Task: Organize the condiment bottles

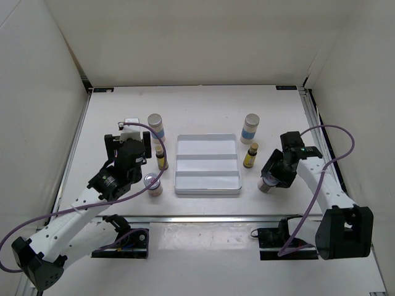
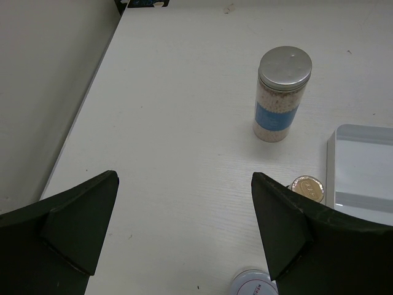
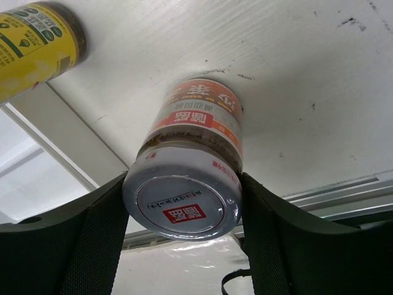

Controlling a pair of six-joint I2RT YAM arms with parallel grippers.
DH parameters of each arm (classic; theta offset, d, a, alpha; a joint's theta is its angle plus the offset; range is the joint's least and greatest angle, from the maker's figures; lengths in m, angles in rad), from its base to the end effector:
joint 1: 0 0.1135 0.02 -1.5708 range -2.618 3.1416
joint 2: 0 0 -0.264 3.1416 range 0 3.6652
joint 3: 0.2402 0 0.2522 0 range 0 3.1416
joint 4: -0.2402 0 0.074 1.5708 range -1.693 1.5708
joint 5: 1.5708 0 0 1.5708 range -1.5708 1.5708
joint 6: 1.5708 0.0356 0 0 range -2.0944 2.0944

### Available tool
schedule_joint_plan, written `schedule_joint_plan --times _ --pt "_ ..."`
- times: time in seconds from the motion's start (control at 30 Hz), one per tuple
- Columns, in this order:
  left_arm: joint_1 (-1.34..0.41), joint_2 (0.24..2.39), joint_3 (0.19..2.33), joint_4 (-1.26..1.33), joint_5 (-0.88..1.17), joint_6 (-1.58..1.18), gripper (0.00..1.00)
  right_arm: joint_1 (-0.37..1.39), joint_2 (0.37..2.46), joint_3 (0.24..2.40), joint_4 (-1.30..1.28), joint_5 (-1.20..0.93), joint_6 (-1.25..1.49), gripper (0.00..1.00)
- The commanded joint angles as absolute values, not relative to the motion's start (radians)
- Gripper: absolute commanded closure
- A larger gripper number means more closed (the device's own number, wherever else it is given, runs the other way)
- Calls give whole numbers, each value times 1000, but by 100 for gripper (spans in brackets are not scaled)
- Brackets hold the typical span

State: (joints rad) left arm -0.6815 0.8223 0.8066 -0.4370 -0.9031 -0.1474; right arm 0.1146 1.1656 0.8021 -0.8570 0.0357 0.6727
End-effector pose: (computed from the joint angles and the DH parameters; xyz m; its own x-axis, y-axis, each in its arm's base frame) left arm 0.1516 -0.0870 0.3211 -0.3127 0.1366 -0.9400 -0.2065 0.9561 0.2077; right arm 0.2026 0.0220 0.2222 -0.7934 0.5355 -0.2893 0.5016 0.8445 0.1876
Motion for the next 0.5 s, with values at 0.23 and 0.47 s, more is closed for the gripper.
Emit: schedule_joint_plan --times 0.23,0.47 --pt "-678 807 802 -436 -925 -156 0 250 1059 1021 -991 150 627 87" --pt "-678 807 802 -436 -925 -156 0 412 1139 1186 -1026 141 609 100"
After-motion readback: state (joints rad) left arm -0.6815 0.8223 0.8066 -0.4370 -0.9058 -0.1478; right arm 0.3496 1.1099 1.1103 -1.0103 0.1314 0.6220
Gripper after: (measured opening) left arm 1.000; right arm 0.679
